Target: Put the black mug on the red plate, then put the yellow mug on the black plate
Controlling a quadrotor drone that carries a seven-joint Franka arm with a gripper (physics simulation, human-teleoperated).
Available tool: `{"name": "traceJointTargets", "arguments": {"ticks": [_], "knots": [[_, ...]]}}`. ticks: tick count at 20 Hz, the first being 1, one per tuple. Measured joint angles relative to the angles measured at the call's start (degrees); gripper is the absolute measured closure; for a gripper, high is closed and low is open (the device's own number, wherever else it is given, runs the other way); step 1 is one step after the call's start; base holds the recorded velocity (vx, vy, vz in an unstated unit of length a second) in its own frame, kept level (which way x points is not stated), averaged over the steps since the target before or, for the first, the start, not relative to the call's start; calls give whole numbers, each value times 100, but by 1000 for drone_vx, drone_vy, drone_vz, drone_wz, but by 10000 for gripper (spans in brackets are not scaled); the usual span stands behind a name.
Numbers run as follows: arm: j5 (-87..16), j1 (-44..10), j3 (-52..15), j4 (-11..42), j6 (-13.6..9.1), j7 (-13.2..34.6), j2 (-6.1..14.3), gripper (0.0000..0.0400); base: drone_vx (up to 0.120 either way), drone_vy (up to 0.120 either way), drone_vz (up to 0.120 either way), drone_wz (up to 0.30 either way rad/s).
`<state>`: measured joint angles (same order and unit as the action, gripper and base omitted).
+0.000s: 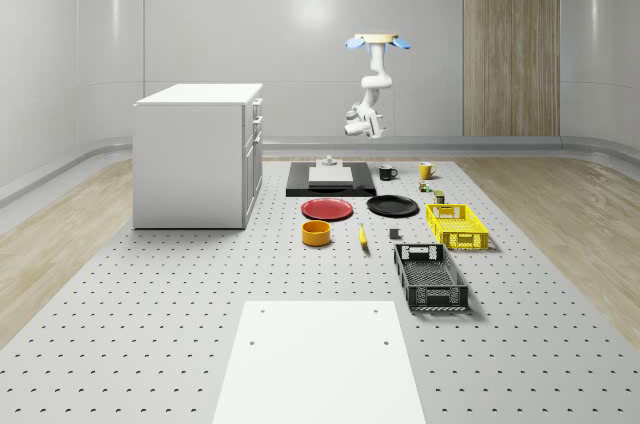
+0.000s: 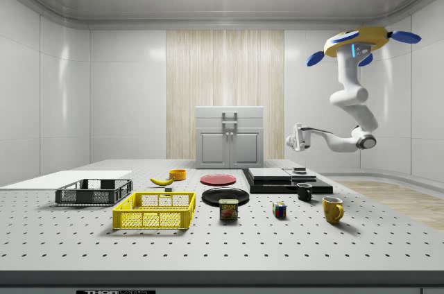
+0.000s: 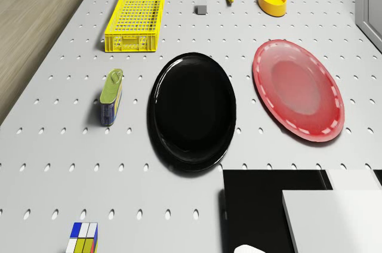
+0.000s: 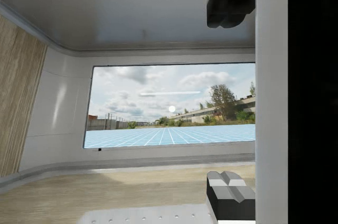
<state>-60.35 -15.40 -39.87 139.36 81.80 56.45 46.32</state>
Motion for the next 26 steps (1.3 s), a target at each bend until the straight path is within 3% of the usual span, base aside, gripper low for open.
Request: {"name": "traceJointTargets", "arguments": {"ticks": [2,5,9,12,16,22,26], "knots": [[-1306,-473,-689,758,-63,460,169,0,120,0,-120,0],[-2998,-1355,-1536,1685,-355,1232,410,0,120,0,-120,0],[-4401,-2550,-2295,2330,-892,2109,703,0,50,0,-120,0],[-4920,-3223,-2643,2523,-1205,2557,899,0,-27,0,-120,0],[-5225,-3794,-2919,2621,-1432,2931,1117,0,-120,0,-120,0],[-5329,-4217,-3132,2655,-1501,3220,1370,0,-120,-93,-120,0],[-5307,-4359,-3216,2655,-1454,3326,1513,0,-10,0,-120,0]]}}
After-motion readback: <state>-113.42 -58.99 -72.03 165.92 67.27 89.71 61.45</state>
